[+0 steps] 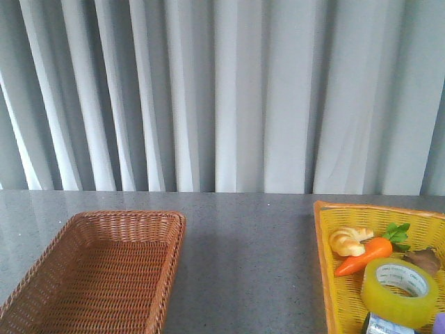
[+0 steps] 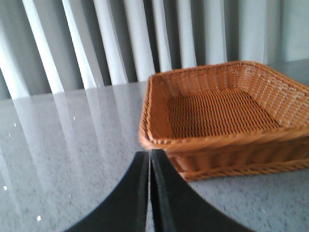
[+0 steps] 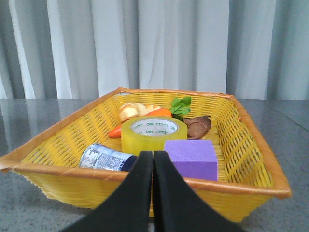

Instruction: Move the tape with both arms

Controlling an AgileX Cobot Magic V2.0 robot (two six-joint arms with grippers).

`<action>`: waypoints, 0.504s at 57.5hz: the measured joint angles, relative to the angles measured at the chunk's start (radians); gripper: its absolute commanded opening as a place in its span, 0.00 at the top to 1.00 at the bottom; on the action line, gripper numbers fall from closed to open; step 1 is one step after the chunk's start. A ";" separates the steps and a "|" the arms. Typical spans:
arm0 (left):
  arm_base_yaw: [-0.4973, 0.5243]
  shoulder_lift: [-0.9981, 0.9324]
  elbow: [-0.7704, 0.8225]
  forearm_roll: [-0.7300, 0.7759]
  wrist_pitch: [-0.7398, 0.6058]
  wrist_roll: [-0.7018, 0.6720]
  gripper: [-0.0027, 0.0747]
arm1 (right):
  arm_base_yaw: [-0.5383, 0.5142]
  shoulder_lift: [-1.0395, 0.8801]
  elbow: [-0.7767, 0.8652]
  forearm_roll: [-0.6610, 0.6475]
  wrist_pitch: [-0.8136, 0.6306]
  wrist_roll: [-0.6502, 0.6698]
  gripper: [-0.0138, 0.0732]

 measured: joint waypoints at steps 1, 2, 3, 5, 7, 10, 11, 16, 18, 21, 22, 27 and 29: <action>0.000 0.000 0.000 0.004 -0.023 0.000 0.97 | 0.000 0.000 0.000 0.001 -0.008 0.000 0.85; 0.000 0.000 0.000 0.005 -0.039 0.001 0.97 | 0.000 0.000 0.000 0.003 -0.016 0.001 0.85; 0.000 0.000 0.000 0.006 -0.064 0.002 0.97 | 0.000 0.000 0.000 0.007 -0.030 0.006 0.85; 0.000 0.000 0.000 0.008 -0.108 -0.001 0.97 | 0.000 0.000 0.000 0.017 -0.059 0.020 0.85; 0.000 0.000 0.000 0.010 -0.154 -0.012 0.97 | 0.000 0.000 0.000 0.025 -0.095 0.035 0.85; 0.000 0.000 -0.005 0.011 -0.215 -0.058 0.97 | 0.000 0.000 0.000 0.030 -0.164 0.053 0.85; 0.000 0.000 -0.012 0.011 -0.223 -0.081 0.97 | 0.000 0.000 0.000 0.031 -0.189 0.057 0.85; 0.000 0.000 -0.075 0.011 -0.243 -0.163 0.97 | 0.000 0.000 -0.021 0.038 -0.222 0.090 0.85; 0.000 0.000 -0.112 0.011 -0.242 -0.185 0.97 | 0.000 0.009 -0.044 0.039 -0.207 0.097 0.85; 0.000 0.016 -0.186 0.011 -0.222 -0.205 0.97 | 0.000 0.040 -0.102 0.034 -0.180 0.098 0.85; 0.000 0.030 -0.207 0.012 -0.215 -0.206 0.97 | 0.000 0.057 -0.128 0.029 -0.166 0.096 0.85; 0.000 0.130 -0.372 0.013 -0.122 -0.206 0.97 | 0.000 0.150 -0.277 0.006 -0.120 0.092 0.85; 0.000 0.195 -0.449 0.016 -0.082 -0.201 0.97 | 0.000 0.209 -0.362 0.000 -0.096 0.090 0.85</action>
